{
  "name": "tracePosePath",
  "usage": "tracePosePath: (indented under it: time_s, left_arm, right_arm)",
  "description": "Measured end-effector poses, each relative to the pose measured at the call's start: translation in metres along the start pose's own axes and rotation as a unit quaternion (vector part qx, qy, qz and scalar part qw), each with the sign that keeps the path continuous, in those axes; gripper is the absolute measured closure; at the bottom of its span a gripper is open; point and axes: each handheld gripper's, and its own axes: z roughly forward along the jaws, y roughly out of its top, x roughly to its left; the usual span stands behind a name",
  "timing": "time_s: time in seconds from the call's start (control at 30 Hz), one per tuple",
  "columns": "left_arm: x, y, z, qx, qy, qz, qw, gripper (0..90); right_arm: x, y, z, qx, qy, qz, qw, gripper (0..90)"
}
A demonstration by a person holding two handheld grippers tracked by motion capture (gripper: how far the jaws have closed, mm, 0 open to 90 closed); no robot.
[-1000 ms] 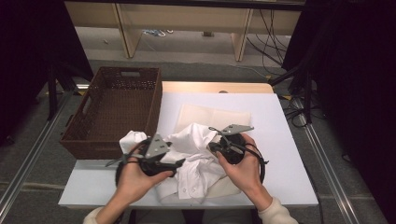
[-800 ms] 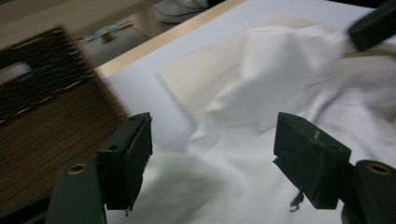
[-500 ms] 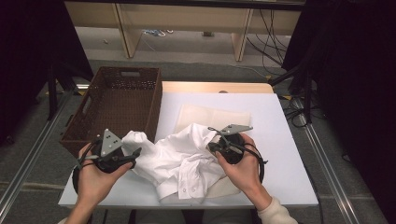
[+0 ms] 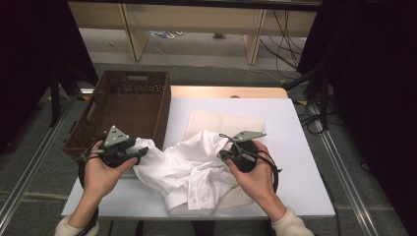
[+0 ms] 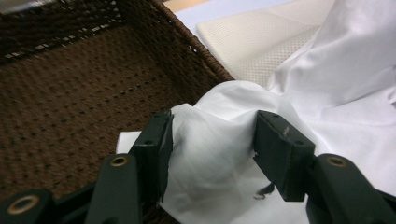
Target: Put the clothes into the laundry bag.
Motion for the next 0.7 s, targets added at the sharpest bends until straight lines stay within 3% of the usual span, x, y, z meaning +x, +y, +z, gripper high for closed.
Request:
tracePosePath:
  time_s: [0.03,0.1,0.23,0.33,0.43,0.57,0.6,0.7]
  left_arm:
    - [0.0019,0.0000,-0.0005,0.001,-0.012,0.003,0.9999,54.5]
    - [0.0001,0.0003,-0.0017,-0.004,-0.022,-0.030,0.9993,58.7]
    - [0.0013,0.0020,-0.0025,-0.005,-0.029,-0.041,0.9987,67.7]
    - [0.0020,0.0041,-0.0036,-0.002,-0.037,-0.040,0.9985,70.8]
    - [0.0022,0.0055,-0.0045,-0.005,-0.035,-0.031,0.9989,81.9]
    - [0.0002,0.0054,-0.0047,-0.006,-0.037,-0.038,0.9986,85.5]
    - [0.0004,0.0058,-0.0050,-0.006,-0.035,-0.035,0.9988,86.3]
    - [-0.0001,0.0064,-0.0059,-0.009,-0.032,-0.033,0.9989,87.7]
  right_arm:
    - [0.0000,0.0001,-0.0001,0.001,-0.001,0.000,1.0000,89.9]
    - [-0.0007,-0.0001,0.0005,-0.001,-0.002,-0.007,1.0000,89.9]
    - [-0.0009,0.0003,0.0003,-0.001,-0.001,-0.005,1.0000,89.9]
    - [-0.0014,0.0004,0.0006,-0.002,0.000,-0.009,1.0000,89.9]
    - [-0.0014,0.0004,0.0004,-0.002,0.000,-0.008,1.0000,89.9]
    - [-0.0020,0.0002,0.0008,-0.002,-0.001,-0.011,0.9999,89.9]
    - [0.0000,-0.0001,0.0001,0.002,-0.001,0.006,1.0000,89.9]
    - [-0.0011,-0.0002,0.0003,-0.001,-0.002,-0.001,1.0000,89.9]
